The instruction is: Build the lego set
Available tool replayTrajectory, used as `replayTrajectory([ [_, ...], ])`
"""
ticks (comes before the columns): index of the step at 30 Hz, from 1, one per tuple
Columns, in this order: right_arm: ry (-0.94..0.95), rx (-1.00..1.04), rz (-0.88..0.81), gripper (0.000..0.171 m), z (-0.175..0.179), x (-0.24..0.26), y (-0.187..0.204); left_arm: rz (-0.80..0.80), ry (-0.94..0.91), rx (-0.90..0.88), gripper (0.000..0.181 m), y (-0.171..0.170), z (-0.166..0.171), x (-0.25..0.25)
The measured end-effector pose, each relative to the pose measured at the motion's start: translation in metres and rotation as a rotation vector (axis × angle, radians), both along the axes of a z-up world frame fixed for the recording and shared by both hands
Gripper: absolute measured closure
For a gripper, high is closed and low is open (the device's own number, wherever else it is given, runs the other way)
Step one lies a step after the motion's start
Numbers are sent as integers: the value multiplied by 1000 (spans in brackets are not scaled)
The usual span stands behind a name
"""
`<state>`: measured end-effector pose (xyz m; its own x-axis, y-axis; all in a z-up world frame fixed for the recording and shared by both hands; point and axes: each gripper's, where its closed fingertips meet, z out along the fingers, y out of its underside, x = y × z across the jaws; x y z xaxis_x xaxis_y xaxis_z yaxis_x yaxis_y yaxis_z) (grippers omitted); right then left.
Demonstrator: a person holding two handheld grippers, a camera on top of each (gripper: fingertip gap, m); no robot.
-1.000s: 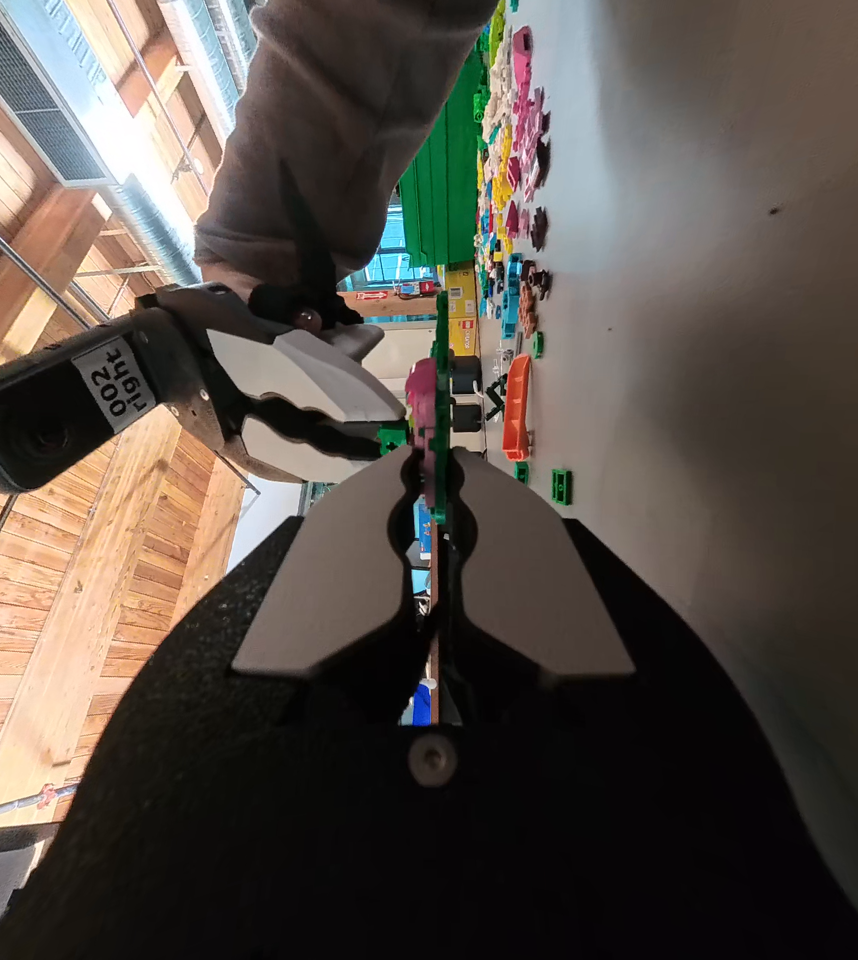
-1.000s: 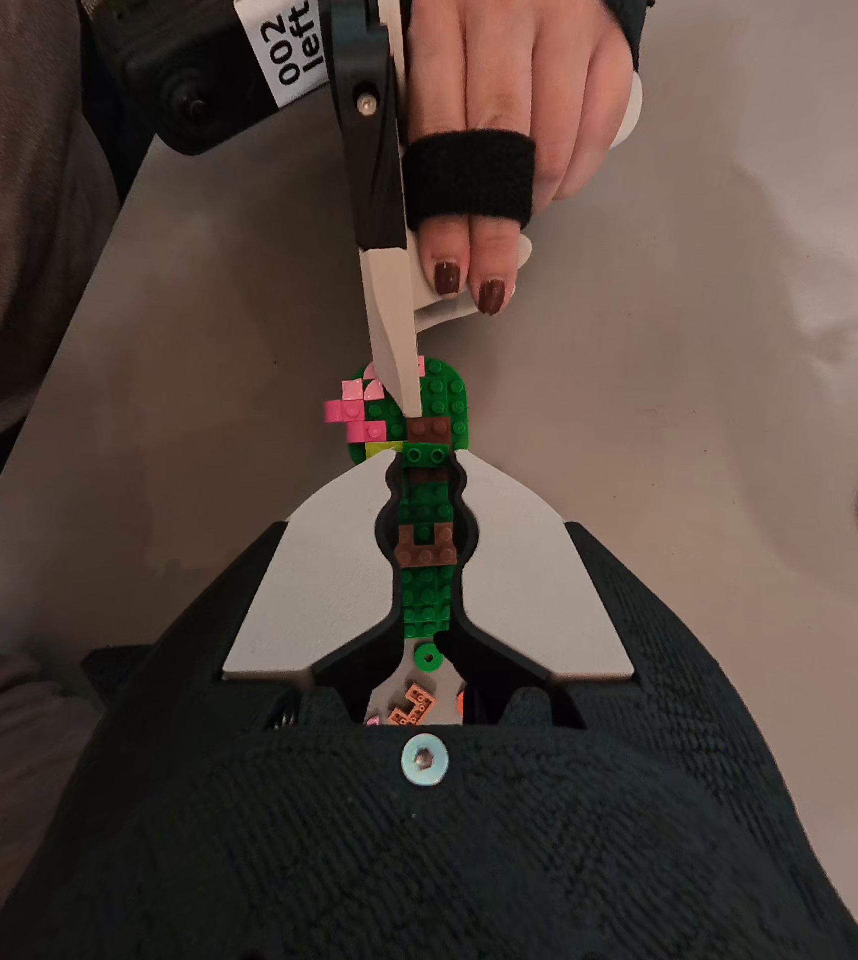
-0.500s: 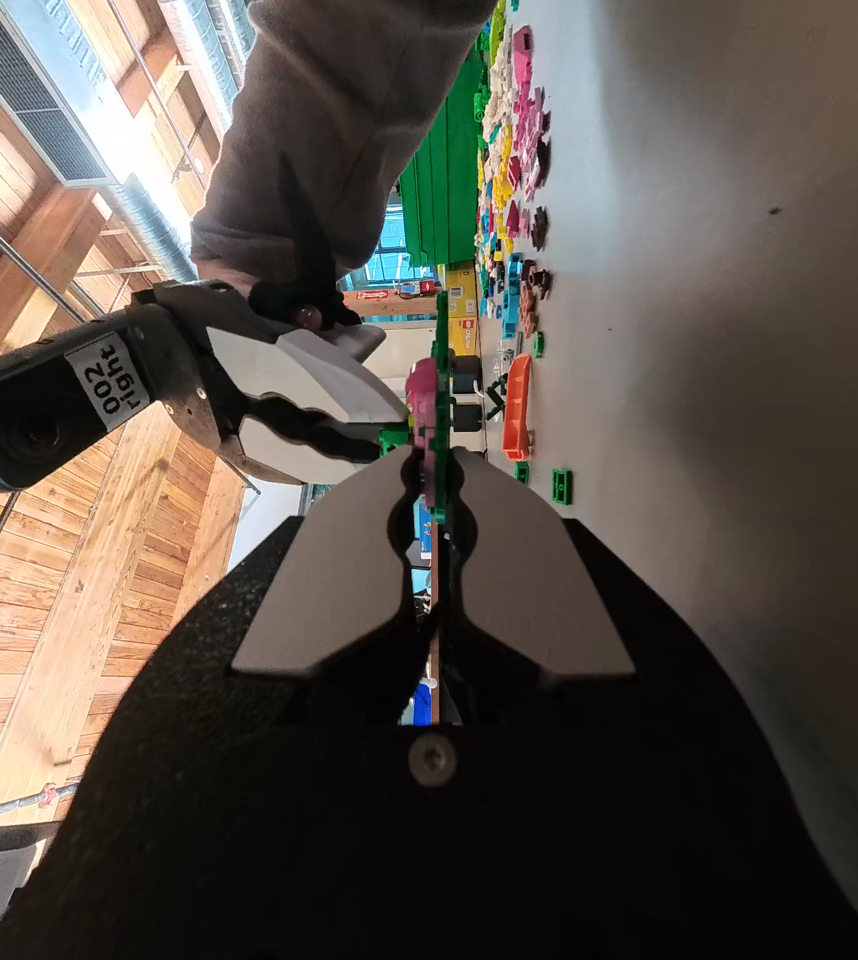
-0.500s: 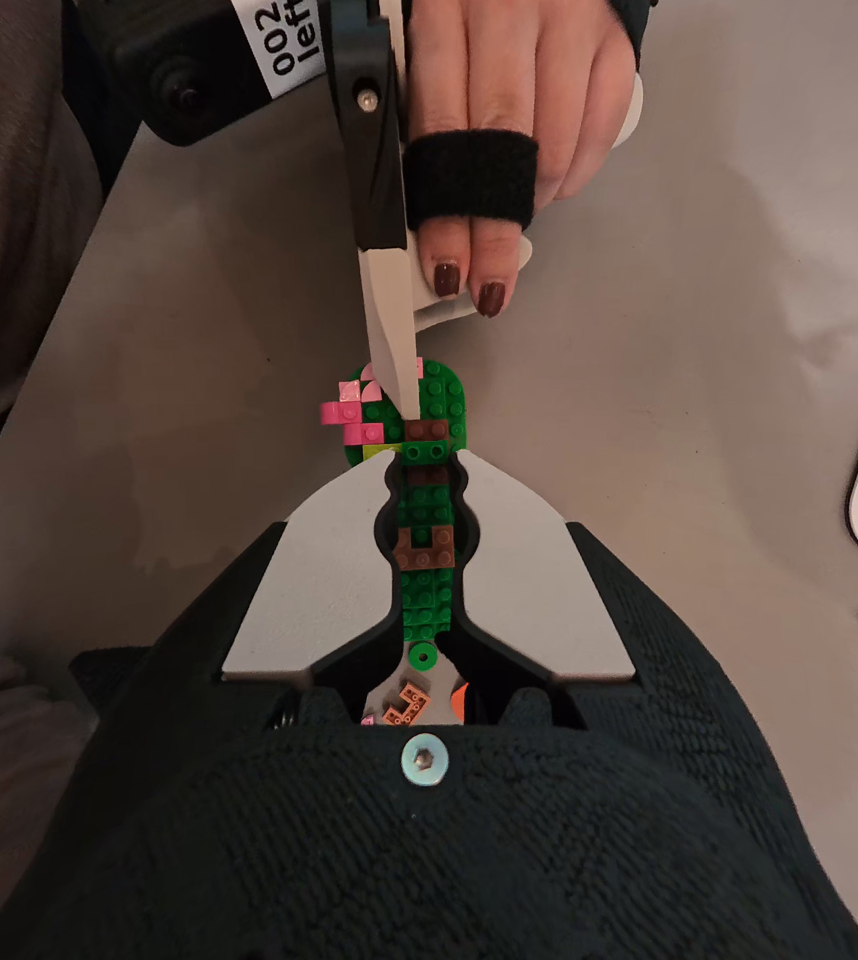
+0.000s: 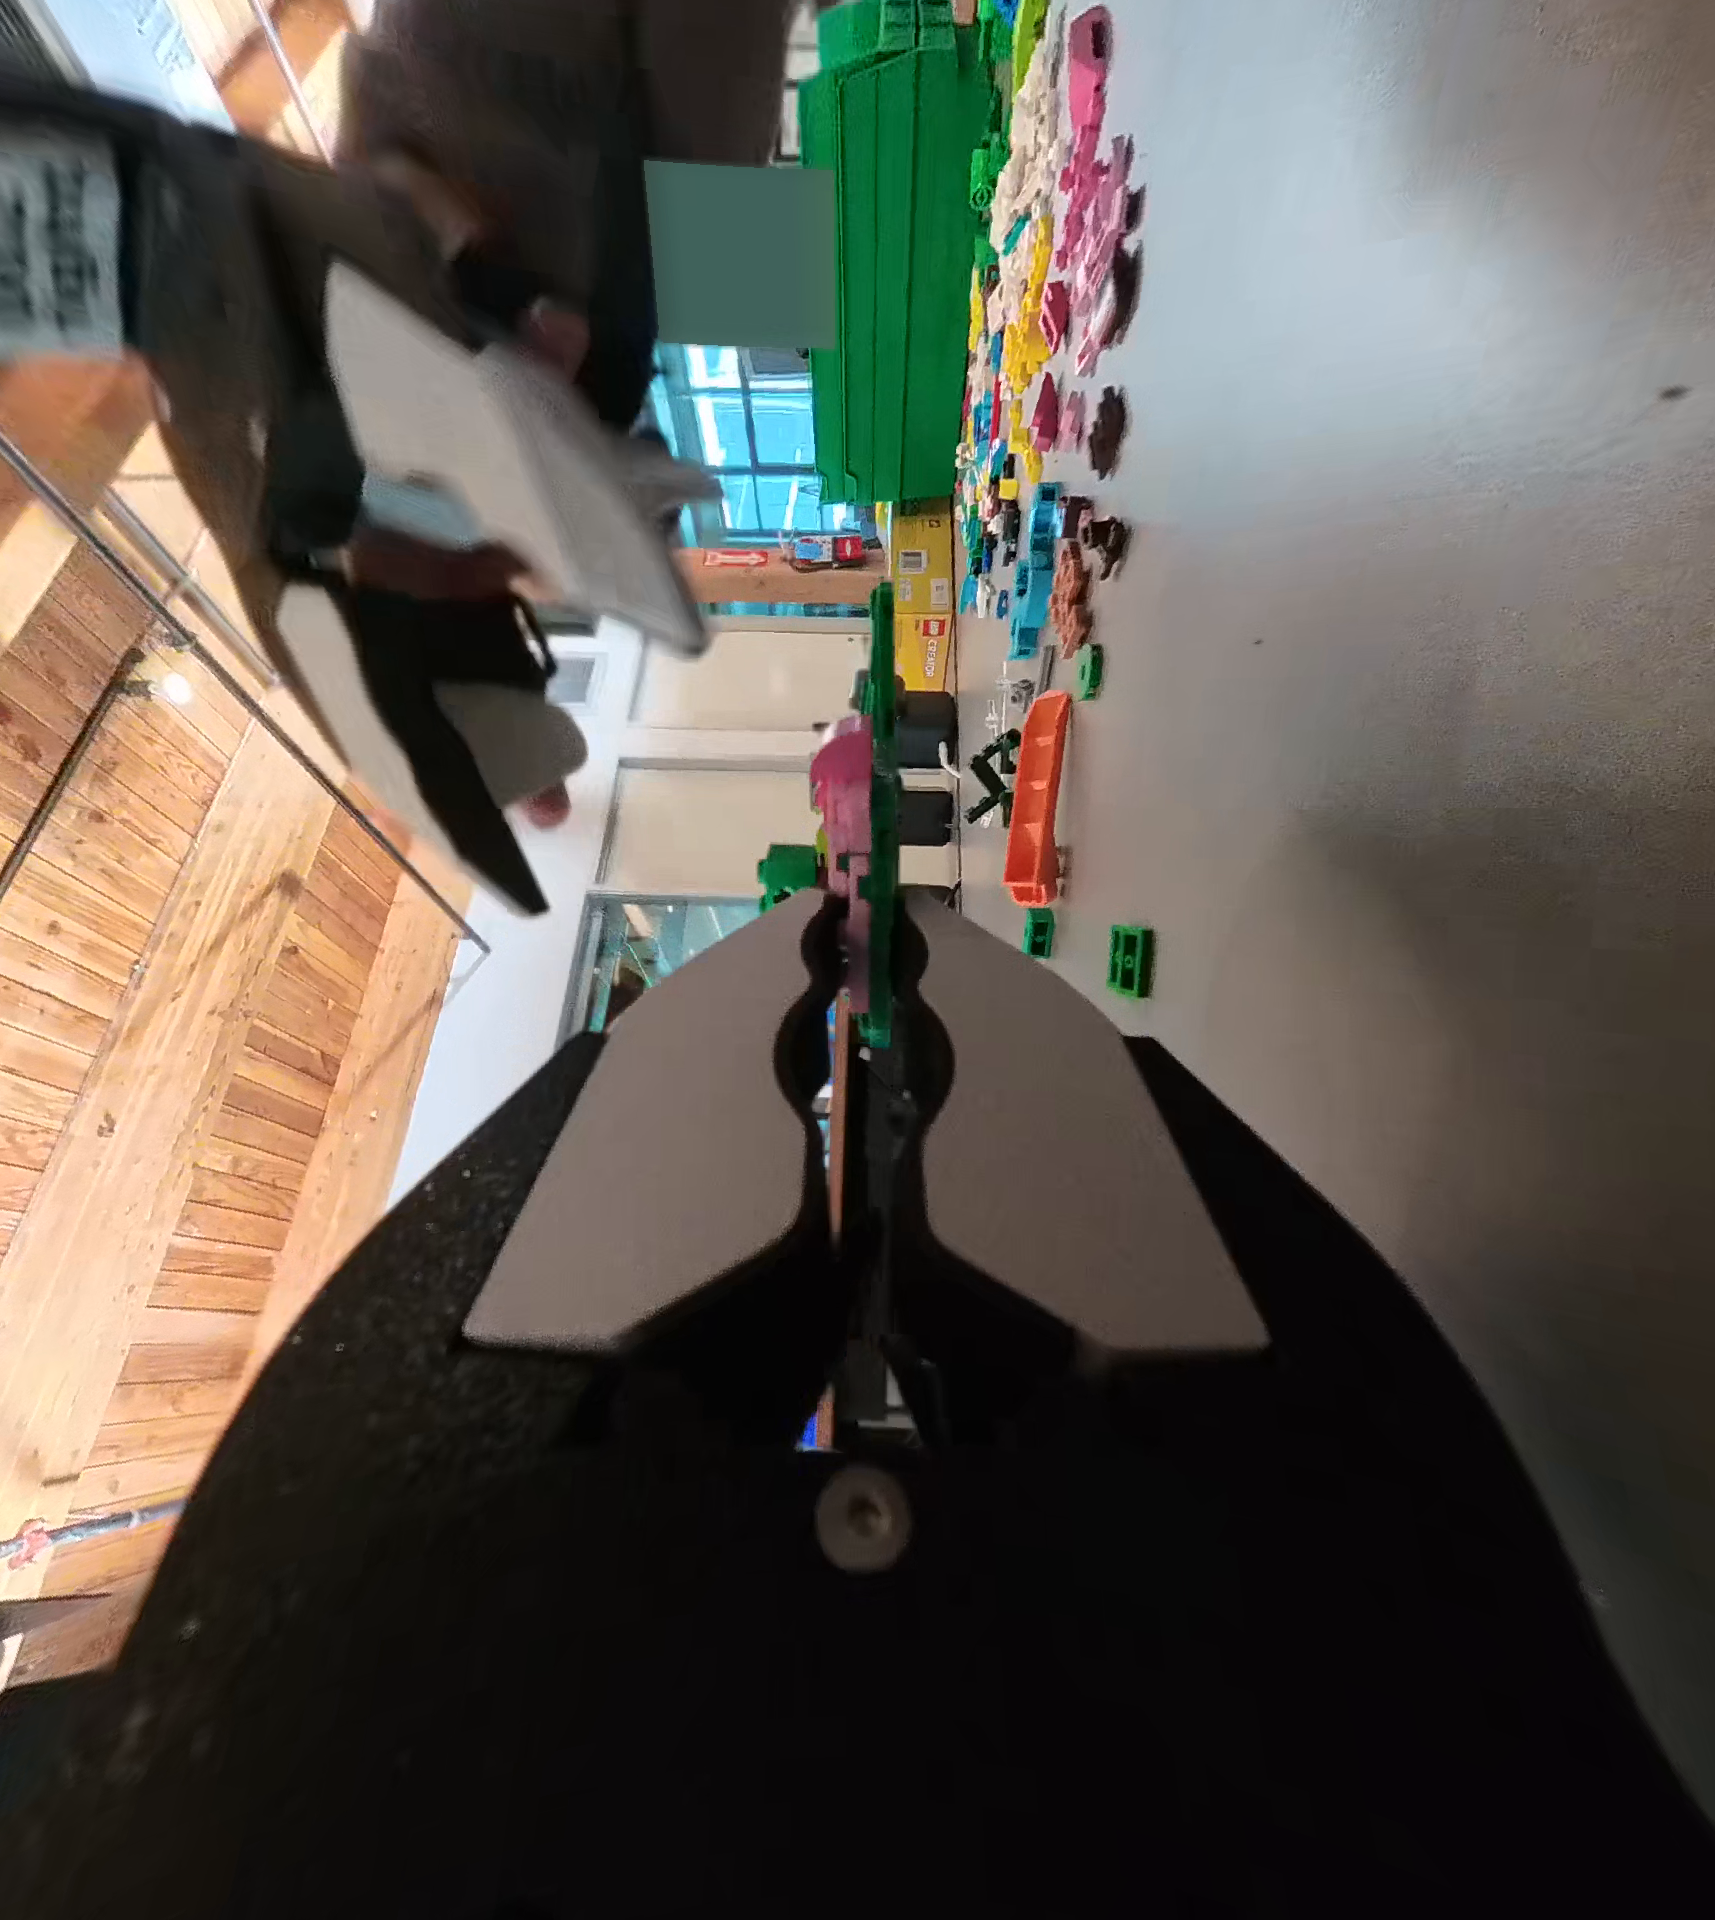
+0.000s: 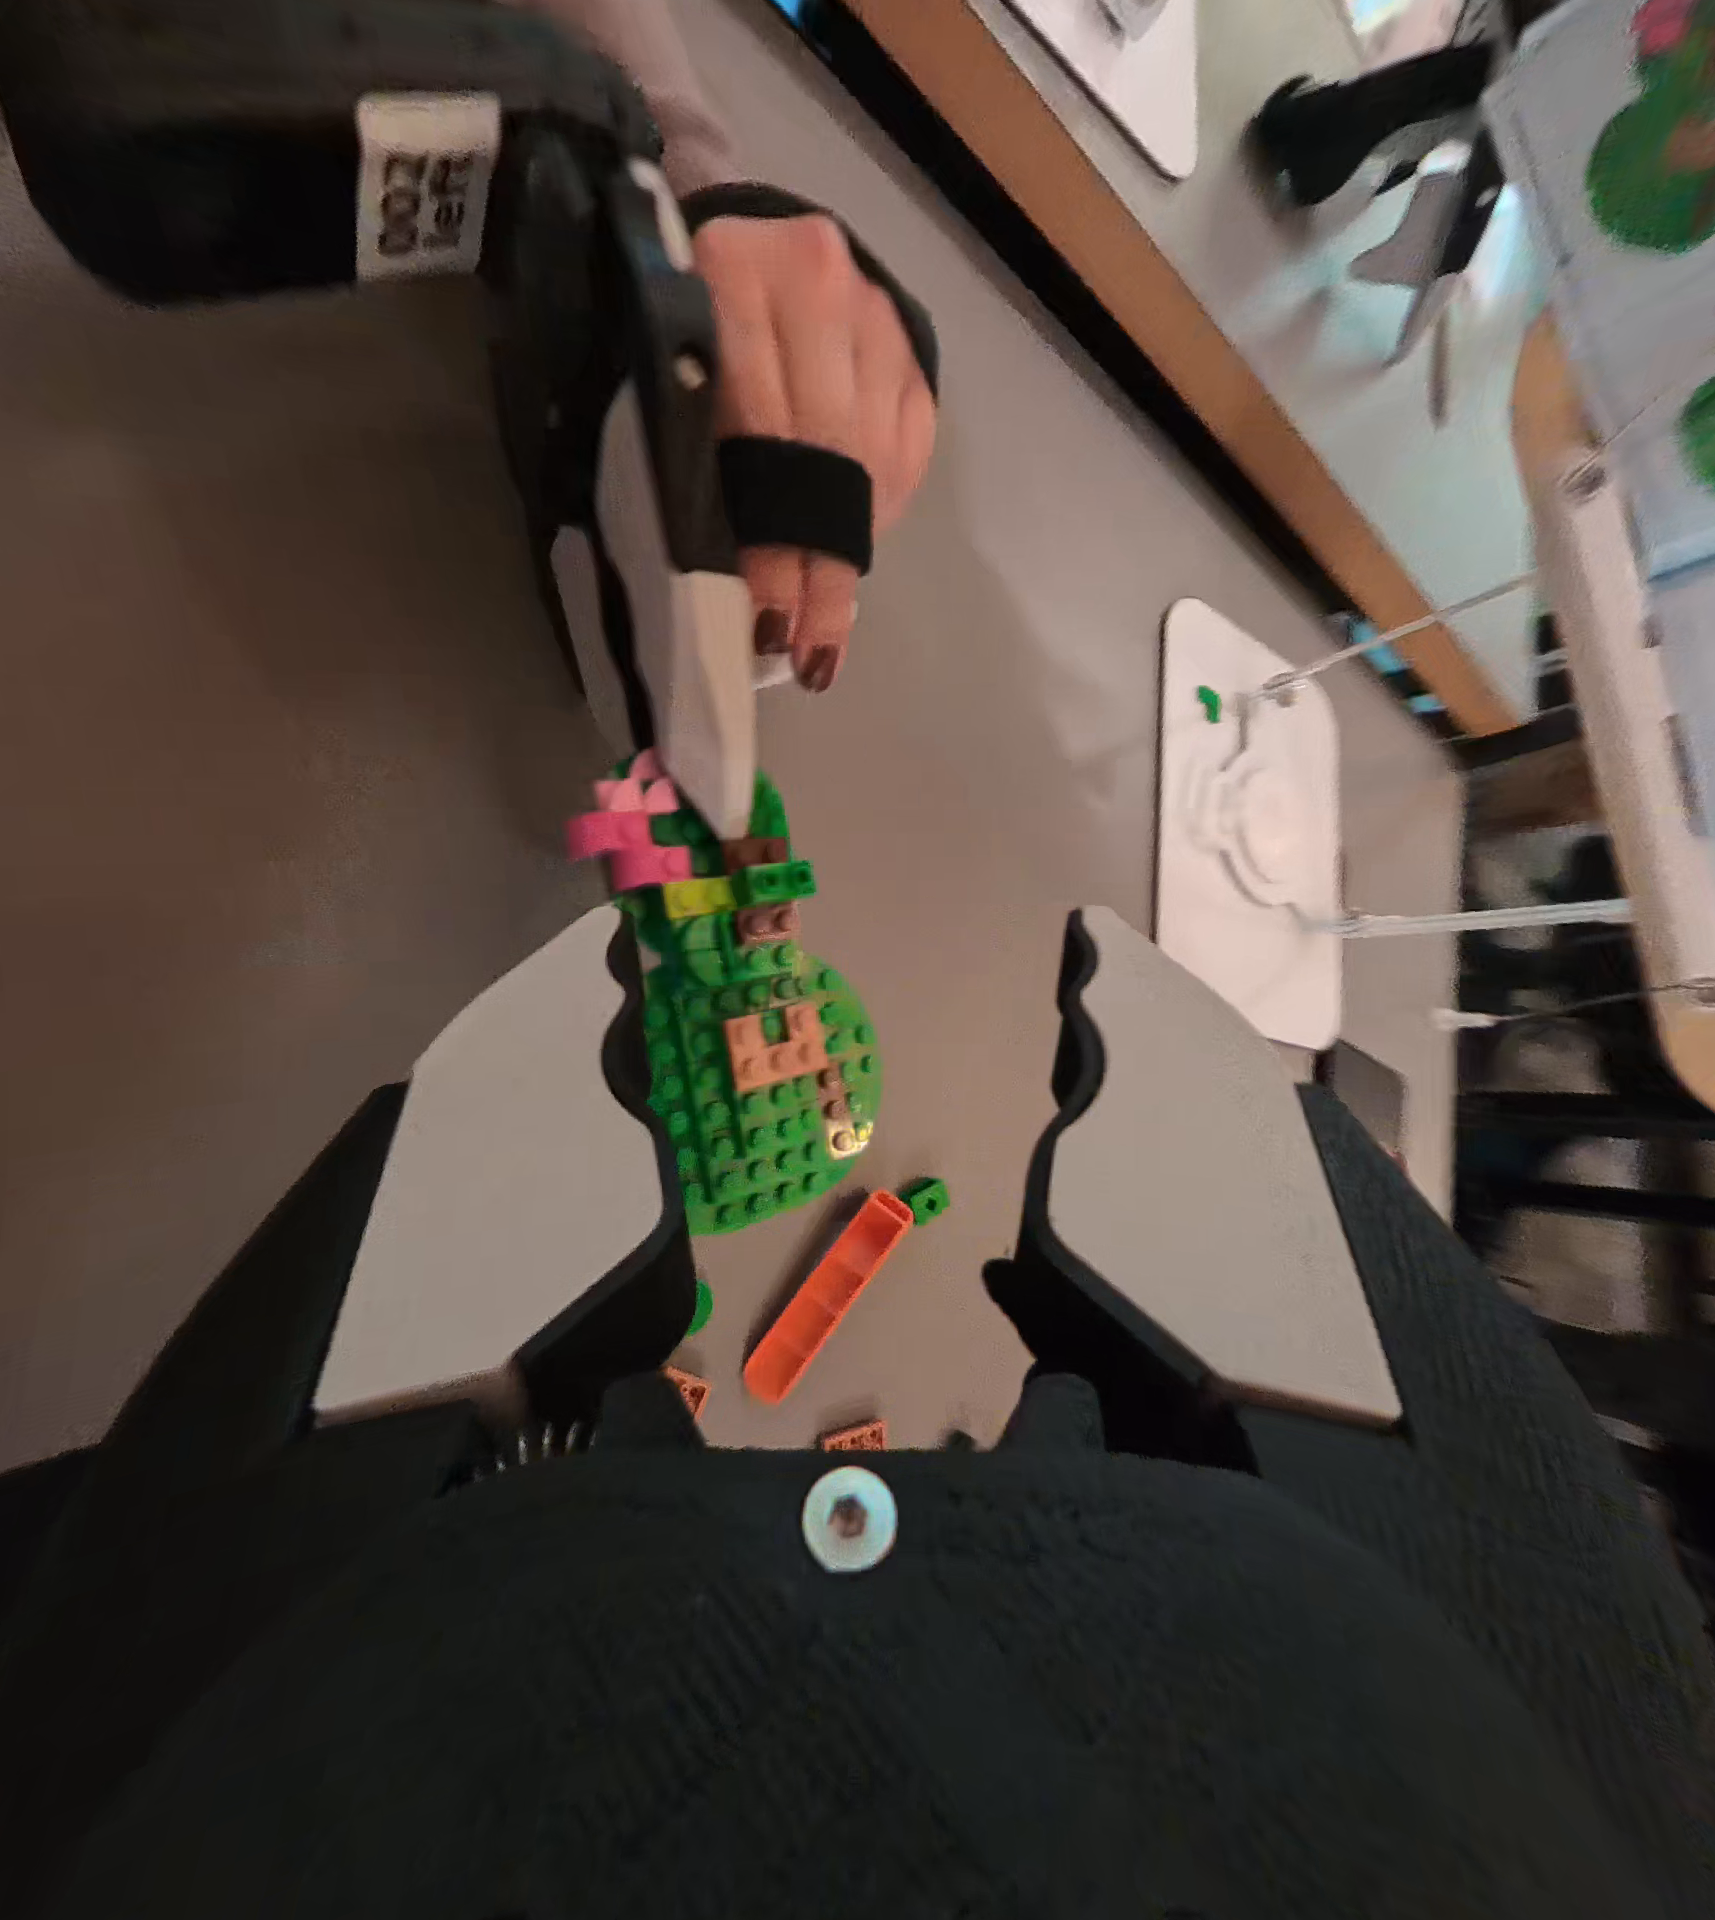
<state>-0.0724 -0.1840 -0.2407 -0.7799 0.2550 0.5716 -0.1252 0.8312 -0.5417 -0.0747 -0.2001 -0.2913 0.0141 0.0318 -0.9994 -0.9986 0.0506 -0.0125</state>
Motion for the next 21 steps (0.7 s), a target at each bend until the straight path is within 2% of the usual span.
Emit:
replayTrajectory([
  [1,55,40,-11,92,-8,5,0,3,-12,-3,173,0,0,-1],
  [5,362,263,-64,88,-37,7,3,17,-54,-5,173,2,2,-6],
  [8,511,307,-132,88,-39,-3,3,21,-65,-5,173,1,3,-7],
  [14,604,401,-176,97,-50,-22,-7,17,-71,-8,173,1,4,-6],
  [21,666,451,-211,121,-49,-25,-7,6,-82,-8,174,1,5,-3],
])
